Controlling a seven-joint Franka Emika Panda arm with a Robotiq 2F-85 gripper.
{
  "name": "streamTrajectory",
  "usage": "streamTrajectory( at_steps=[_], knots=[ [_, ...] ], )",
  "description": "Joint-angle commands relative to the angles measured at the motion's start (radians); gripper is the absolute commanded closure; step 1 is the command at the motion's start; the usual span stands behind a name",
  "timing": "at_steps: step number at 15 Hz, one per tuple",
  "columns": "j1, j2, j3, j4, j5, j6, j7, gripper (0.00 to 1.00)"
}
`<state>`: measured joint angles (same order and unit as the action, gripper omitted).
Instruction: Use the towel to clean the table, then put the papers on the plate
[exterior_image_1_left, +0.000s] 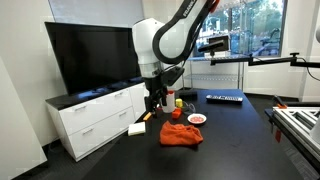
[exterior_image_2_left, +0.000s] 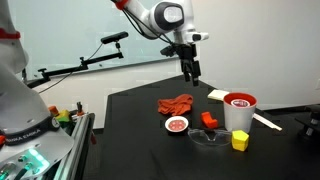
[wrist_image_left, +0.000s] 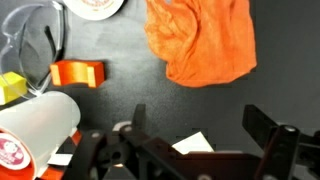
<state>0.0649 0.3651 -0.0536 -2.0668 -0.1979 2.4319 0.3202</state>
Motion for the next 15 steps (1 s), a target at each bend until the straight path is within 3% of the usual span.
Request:
streamTrajectory(
  at_steps=[1,6,15],
  knots=[
    [0.011,0.043,-0.020,0.042,0.008,0.012,0.013,0.00],
    [0.013,0.102,-0.023,0.107,0.018,0.022,0.028,0.00],
    [-0.067,0.241,0.025,0.195,0.045,0.135,-0.283,0.00]
  ],
)
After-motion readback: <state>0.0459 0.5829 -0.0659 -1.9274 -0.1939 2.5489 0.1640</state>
